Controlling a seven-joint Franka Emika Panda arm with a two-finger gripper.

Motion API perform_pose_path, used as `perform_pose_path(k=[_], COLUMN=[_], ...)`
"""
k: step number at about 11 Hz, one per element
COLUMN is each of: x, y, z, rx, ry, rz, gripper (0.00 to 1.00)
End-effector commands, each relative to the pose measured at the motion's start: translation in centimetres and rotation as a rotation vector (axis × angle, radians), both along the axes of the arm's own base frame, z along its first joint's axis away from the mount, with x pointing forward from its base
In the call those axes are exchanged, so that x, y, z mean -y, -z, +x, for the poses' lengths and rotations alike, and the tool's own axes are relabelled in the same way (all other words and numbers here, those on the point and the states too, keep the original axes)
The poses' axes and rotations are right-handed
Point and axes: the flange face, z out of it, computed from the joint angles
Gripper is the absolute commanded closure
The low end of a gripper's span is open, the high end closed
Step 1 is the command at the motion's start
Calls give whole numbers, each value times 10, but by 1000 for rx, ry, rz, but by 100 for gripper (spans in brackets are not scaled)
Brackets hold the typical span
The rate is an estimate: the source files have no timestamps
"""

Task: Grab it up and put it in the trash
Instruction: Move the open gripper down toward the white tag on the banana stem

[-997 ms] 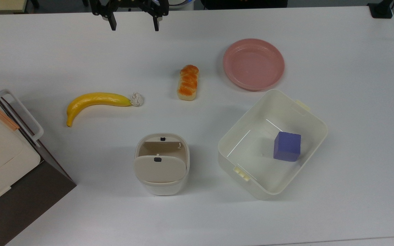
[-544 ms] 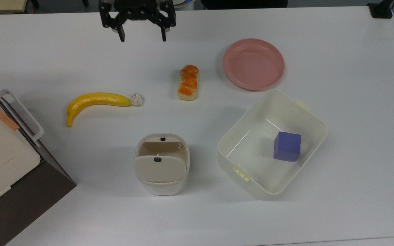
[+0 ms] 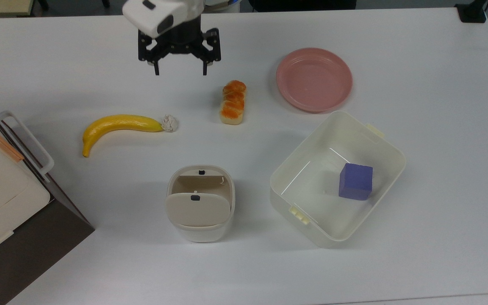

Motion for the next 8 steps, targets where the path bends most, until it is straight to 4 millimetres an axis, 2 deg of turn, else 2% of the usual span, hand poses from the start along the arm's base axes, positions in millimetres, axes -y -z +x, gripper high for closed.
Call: perform_pose_path(k=[1, 4, 5, 7, 8], x=[10, 15, 23, 24, 28], y=[45, 80, 92, 127, 137], z=[-17, 3, 8, 17, 20], rx=[-20, 15, 15, -36, -49], ry=[-16, 90, 110, 109, 111], rz=[-21, -10, -16, -46, -56], gripper=[0, 0, 0, 0, 0])
